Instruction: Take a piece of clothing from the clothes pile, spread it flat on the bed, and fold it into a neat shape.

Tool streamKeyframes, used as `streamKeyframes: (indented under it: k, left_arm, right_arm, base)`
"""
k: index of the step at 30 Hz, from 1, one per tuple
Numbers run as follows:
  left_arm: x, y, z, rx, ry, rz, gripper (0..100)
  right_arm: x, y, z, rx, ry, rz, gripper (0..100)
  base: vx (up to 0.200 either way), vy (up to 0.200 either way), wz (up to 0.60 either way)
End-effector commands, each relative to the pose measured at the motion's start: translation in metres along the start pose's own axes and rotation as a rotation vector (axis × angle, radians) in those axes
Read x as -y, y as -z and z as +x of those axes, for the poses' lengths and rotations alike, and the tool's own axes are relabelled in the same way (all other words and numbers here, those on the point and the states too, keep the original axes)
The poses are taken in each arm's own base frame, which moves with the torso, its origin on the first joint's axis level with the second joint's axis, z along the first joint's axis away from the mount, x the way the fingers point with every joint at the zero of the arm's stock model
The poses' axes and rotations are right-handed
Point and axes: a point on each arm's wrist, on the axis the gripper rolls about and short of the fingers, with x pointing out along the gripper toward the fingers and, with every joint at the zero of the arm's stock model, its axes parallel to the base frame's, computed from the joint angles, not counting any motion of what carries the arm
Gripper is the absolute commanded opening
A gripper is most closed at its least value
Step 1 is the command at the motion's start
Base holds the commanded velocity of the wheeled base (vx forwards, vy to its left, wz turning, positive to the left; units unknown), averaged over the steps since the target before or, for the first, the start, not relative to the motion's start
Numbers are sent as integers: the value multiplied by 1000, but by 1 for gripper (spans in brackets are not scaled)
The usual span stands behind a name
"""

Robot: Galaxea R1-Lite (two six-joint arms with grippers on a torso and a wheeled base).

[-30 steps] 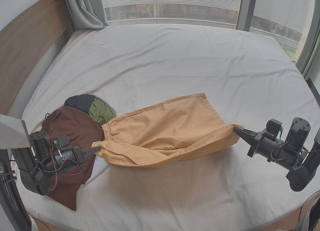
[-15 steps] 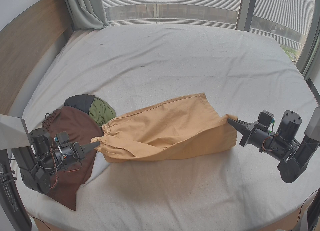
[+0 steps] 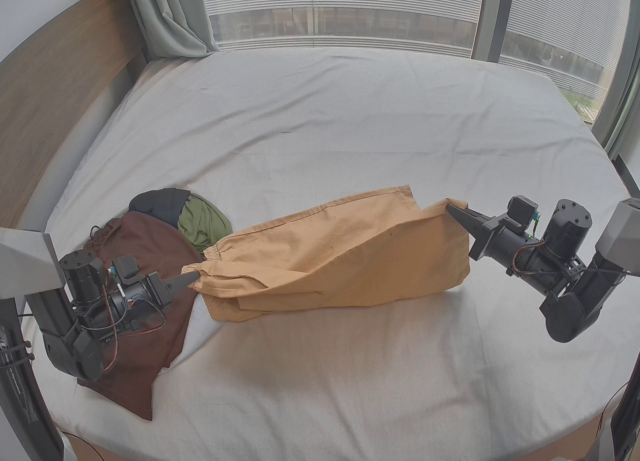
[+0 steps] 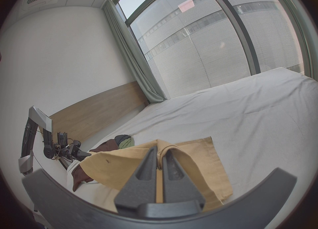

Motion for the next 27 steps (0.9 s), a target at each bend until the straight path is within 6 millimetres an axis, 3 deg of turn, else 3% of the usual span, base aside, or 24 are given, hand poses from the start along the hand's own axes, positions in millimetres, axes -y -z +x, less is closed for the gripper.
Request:
streamKeyframes:
  k: [1, 16, 27]
  left_arm:
    - [0, -1, 3, 10, -3, -7, 0]
    - [-4, -7, 15, 63, -33, -39, 0]
    - [-7, -11, 25, 89, -33, -68, 0]
  right_arm:
    - [7, -1, 14, 26, -4, -3, 0]
    - [41, -11, 53, 71, 23, 28, 0]
    - [60, -6, 82, 65, 33, 31, 0]
  base:
    - [0, 0, 0]
    - [0, 0, 0]
    - [0, 0, 0]
